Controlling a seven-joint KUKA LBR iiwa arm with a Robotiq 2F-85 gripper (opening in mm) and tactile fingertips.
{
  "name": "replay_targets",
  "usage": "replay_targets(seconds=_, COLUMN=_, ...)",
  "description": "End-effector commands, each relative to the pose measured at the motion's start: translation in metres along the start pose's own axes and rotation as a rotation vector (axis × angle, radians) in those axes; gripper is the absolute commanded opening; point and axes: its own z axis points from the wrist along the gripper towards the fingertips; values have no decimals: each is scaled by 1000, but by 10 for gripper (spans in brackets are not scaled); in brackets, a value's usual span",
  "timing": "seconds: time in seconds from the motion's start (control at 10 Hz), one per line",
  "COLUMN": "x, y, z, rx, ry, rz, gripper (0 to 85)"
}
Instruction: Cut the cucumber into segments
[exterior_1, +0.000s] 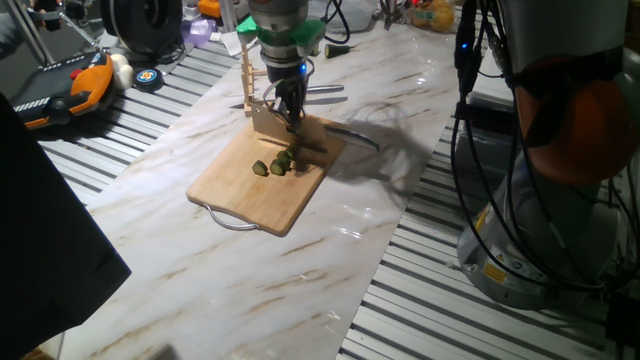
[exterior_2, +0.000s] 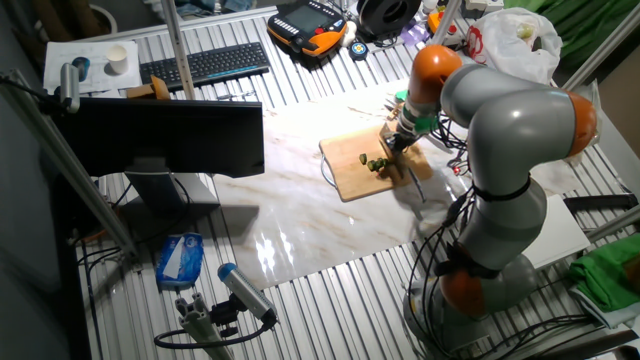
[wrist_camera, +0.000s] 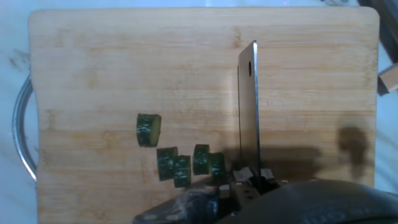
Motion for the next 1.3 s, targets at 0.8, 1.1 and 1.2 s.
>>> replay_targets(seconds=0.8, x=-20, y=9, z=-33, rx=11, ry=-11, rz=9, gripper=7)
replay_targets(seconds=1.1, x=-23, y=9, z=-36, rx=17, ry=-4, rz=0, gripper=7)
replay_targets(seconds=1.2, x=-24, y=7, z=-40, rx=20, ry=-1, rz=-14, gripper=7)
